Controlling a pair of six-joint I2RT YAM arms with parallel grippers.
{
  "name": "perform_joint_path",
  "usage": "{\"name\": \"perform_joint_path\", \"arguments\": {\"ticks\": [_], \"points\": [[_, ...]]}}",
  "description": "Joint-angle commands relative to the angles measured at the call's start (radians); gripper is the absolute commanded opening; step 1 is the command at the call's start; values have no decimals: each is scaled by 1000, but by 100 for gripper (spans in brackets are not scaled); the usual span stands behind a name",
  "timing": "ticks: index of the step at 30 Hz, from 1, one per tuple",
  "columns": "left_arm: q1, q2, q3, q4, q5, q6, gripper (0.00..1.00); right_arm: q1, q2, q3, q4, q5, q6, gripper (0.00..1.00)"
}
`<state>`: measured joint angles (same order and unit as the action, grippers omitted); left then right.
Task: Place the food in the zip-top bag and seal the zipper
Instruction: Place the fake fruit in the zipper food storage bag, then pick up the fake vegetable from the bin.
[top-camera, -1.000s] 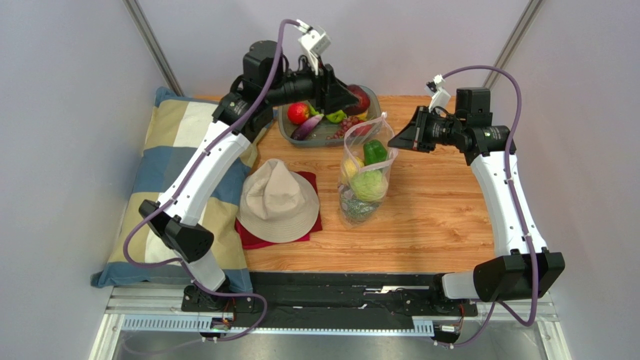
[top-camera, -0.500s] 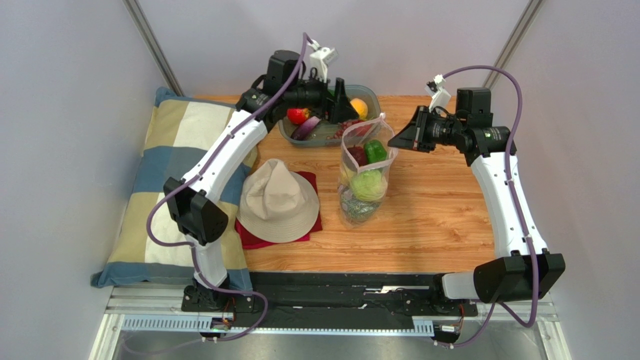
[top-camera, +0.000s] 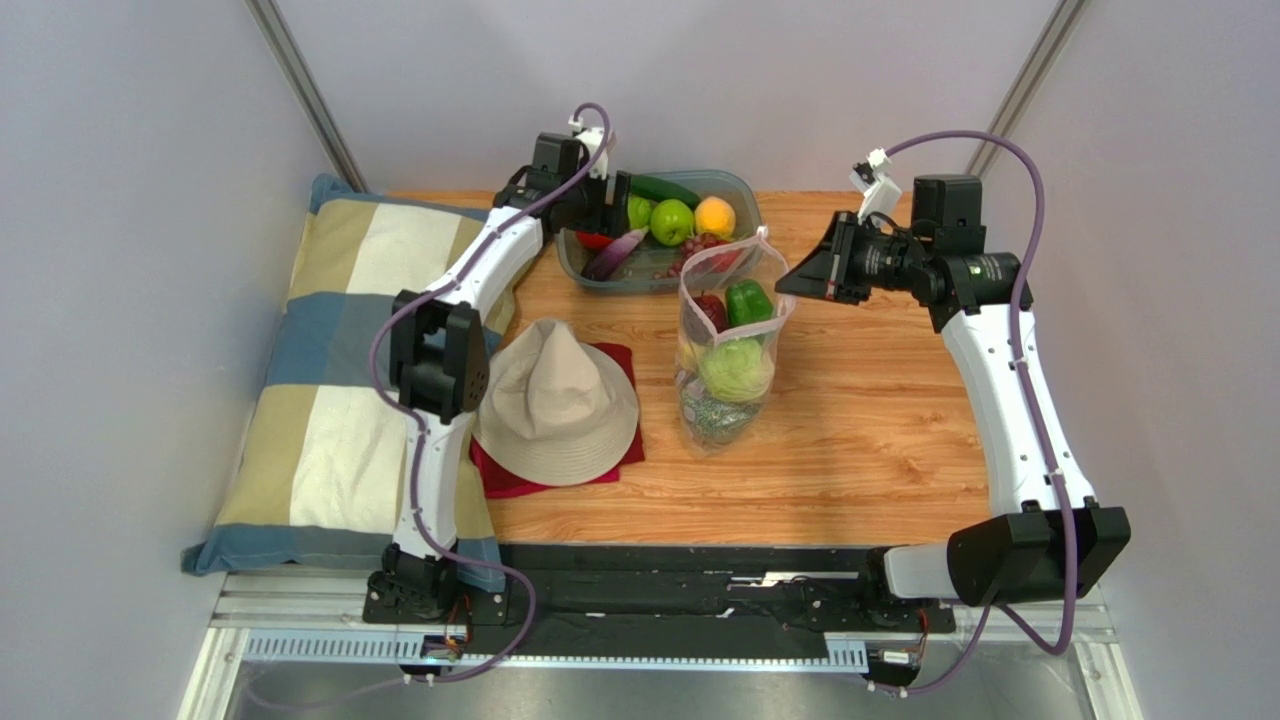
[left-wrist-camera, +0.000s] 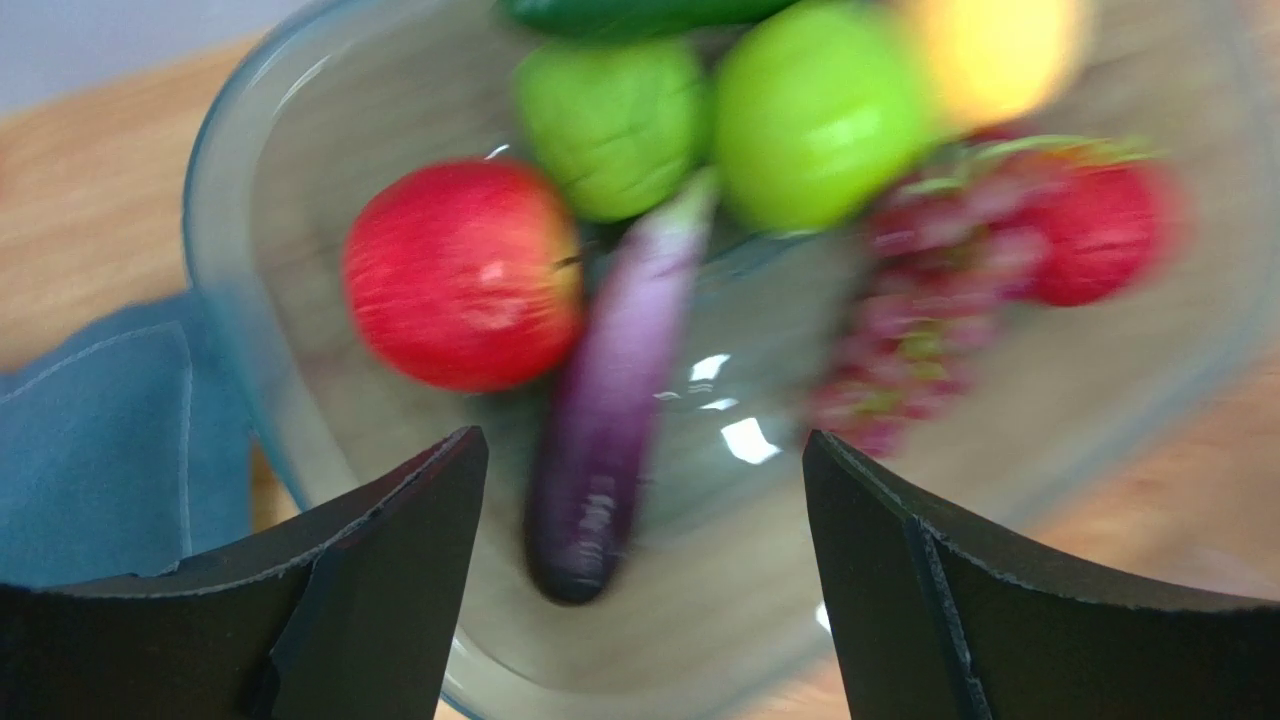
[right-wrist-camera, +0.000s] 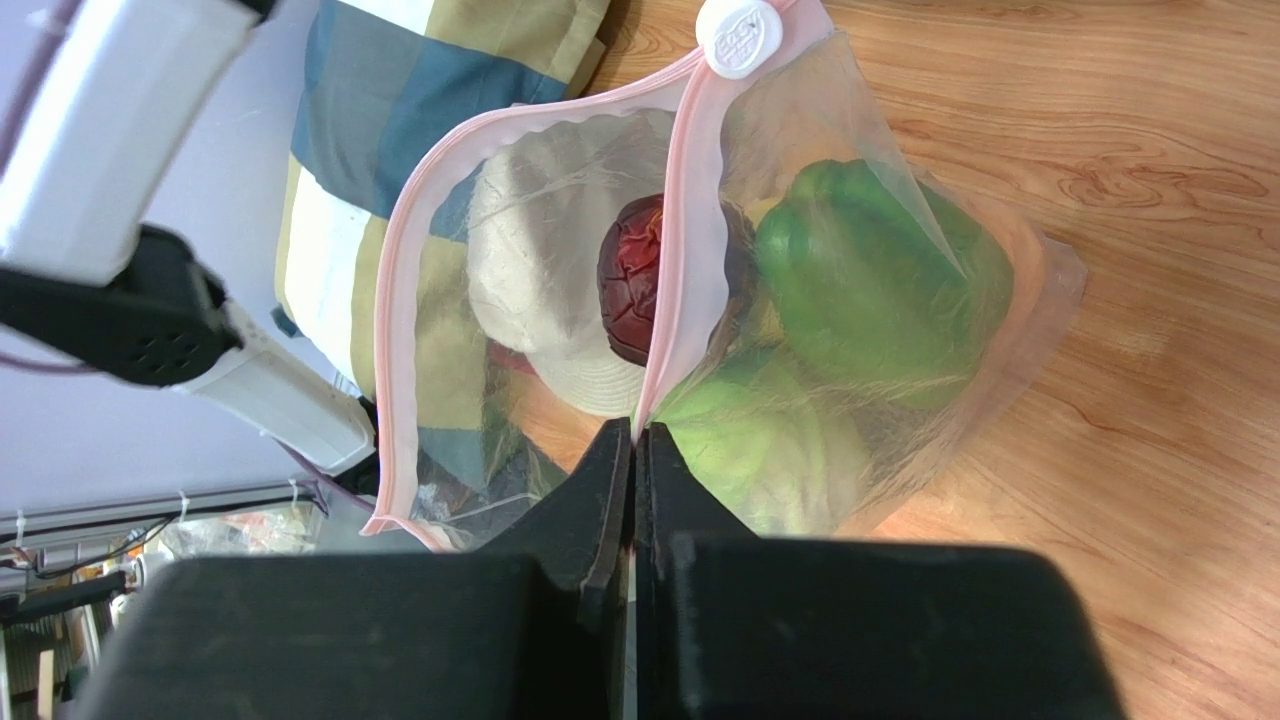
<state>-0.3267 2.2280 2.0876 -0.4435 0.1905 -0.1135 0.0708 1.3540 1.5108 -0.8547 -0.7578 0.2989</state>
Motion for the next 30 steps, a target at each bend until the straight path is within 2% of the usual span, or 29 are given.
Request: {"name": "perform_joint_path", "arguments": {"ticks": [1, 5, 9, 11, 15, 18, 24, 30], "points": [[23, 108, 137, 55, -88, 103, 87, 6, -23, 6, 42, -9, -7, 0], [25, 176, 172, 100, -75, 191, 89, 4, -13, 14, 39, -6, -7, 0], [25, 231, 259, 22, -85, 216, 87, 4, -4, 28, 29, -3, -20, 0], [25, 204, 229, -4, -48, 221, 85, 6, -1, 35, 22, 0, -30, 0], [25, 108, 63, 25, 71, 207, 82, 4, 5, 37, 22, 0, -34, 0], [23, 91, 48, -3, 139, 207, 77, 4, 13, 38, 22, -6, -34, 0], [18, 189, 175, -147, 110, 212, 74, 4, 19, 45, 19, -12, -35, 0], [8, 246, 210, -173, 67, 236, 72, 4, 19, 51, 16, -15, -34, 0]]}}
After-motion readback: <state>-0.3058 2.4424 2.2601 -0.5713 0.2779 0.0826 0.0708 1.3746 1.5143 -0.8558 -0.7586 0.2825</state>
